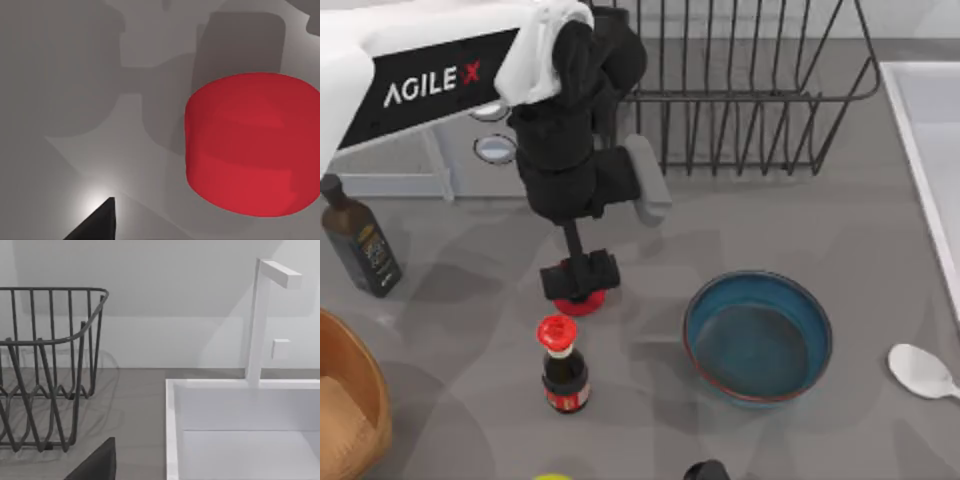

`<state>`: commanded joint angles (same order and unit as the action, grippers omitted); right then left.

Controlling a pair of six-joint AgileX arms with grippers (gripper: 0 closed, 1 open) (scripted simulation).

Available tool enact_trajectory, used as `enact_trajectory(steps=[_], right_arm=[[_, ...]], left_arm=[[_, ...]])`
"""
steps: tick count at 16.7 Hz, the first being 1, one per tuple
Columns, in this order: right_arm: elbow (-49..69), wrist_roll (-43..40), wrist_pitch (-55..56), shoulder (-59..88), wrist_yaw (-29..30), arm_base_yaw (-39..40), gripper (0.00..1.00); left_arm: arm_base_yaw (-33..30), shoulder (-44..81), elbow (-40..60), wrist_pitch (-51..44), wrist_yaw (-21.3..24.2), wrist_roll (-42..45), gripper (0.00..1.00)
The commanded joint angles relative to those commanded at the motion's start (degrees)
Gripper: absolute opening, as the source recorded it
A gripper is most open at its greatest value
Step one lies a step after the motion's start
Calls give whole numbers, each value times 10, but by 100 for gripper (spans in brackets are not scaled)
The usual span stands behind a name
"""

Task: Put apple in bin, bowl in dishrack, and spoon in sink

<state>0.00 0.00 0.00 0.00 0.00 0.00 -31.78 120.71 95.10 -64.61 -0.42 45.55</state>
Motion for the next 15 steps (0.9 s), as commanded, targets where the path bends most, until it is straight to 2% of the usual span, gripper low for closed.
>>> enact_trajectory(steps=[6, 11, 15], right_arm=[[0, 0, 0, 0, 0, 0, 100], [0, 0, 0, 0, 0, 0, 100], [0, 0, 0, 0, 0, 0, 100]], left_arm=[[8, 38, -5, 47, 0, 8, 100], [4, 58, -65, 123, 1, 5, 100], [2, 50, -88, 138, 0, 2, 100]])
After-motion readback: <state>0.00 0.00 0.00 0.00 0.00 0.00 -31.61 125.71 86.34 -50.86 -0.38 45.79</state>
